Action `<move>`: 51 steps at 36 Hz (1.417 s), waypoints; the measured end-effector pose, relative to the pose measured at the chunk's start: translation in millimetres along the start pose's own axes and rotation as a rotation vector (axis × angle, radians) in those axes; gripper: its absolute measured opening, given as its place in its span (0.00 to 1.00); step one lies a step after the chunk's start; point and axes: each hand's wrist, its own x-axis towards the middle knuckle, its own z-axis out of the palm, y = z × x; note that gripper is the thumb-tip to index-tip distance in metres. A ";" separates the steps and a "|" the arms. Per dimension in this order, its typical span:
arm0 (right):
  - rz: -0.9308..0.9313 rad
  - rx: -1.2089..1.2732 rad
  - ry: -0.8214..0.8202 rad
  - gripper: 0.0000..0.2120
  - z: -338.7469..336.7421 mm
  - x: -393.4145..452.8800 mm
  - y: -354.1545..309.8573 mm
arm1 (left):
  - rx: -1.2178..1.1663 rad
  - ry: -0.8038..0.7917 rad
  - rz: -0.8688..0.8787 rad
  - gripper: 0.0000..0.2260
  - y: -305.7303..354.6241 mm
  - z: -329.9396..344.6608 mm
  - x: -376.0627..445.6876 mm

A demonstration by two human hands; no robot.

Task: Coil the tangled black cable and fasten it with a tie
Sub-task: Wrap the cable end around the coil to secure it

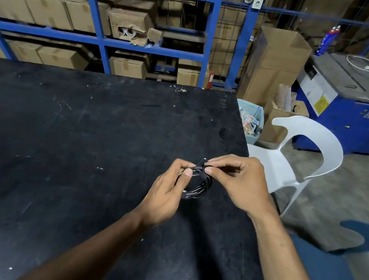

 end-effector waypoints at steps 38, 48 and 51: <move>0.126 0.119 0.118 0.21 15.6 5.7 11.6 | -0.493 0.008 -0.363 0.14 -9.0 6.5 6.1; 0.335 0.394 0.176 0.14 10.1 21.4 20.9 | -0.474 0.000 -0.337 0.07 -27.3 -8.4 8.2; 0.441 0.433 0.055 0.11 9.2 18.8 28.0 | -0.364 0.001 -0.322 0.05 -31.8 -13.7 12.2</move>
